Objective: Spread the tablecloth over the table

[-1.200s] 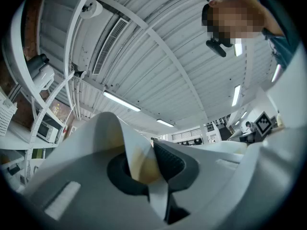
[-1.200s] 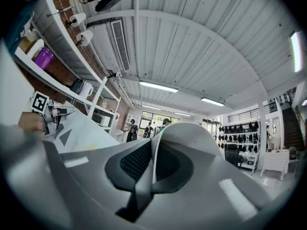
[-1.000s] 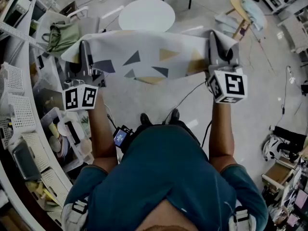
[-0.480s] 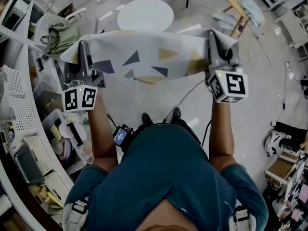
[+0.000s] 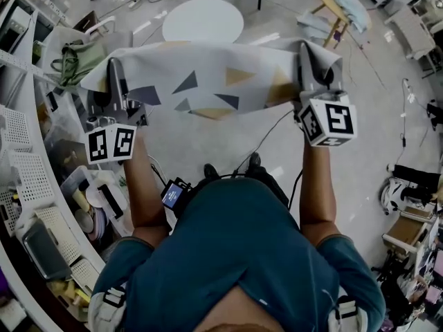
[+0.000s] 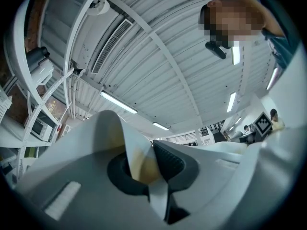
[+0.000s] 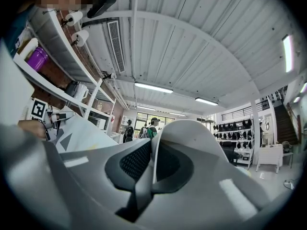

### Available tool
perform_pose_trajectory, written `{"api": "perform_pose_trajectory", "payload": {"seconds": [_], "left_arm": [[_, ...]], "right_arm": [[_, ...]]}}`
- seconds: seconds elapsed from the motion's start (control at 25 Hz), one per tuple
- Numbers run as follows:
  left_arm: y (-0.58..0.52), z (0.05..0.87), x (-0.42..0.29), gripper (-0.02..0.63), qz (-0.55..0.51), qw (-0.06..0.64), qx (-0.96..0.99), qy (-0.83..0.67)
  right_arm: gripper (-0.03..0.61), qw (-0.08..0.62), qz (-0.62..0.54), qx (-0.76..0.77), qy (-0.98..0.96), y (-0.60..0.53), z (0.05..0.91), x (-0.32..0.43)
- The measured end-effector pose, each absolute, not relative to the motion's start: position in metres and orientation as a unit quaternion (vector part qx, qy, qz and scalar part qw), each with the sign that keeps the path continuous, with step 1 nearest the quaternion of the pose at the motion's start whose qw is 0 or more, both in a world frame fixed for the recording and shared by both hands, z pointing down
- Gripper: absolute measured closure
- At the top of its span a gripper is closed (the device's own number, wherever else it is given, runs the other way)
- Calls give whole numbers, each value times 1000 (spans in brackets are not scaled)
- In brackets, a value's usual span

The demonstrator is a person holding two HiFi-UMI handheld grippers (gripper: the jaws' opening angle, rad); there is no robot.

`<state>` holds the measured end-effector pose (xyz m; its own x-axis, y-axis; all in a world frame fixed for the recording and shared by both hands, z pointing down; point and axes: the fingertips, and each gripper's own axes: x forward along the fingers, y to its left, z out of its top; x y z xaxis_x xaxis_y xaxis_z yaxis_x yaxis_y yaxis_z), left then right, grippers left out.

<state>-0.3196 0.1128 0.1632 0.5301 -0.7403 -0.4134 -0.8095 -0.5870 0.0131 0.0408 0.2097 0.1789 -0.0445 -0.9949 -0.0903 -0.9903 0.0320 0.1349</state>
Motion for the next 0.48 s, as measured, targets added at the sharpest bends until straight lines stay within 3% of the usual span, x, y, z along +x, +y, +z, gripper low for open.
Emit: {"api": "perform_pose_trajectory", "payload": {"seconds": [0.48], "left_arm": [[98, 164, -274, 586, 179, 88, -864, 462]], "right_arm": [[563, 8, -73, 678, -732, 185, 182, 88]]}}
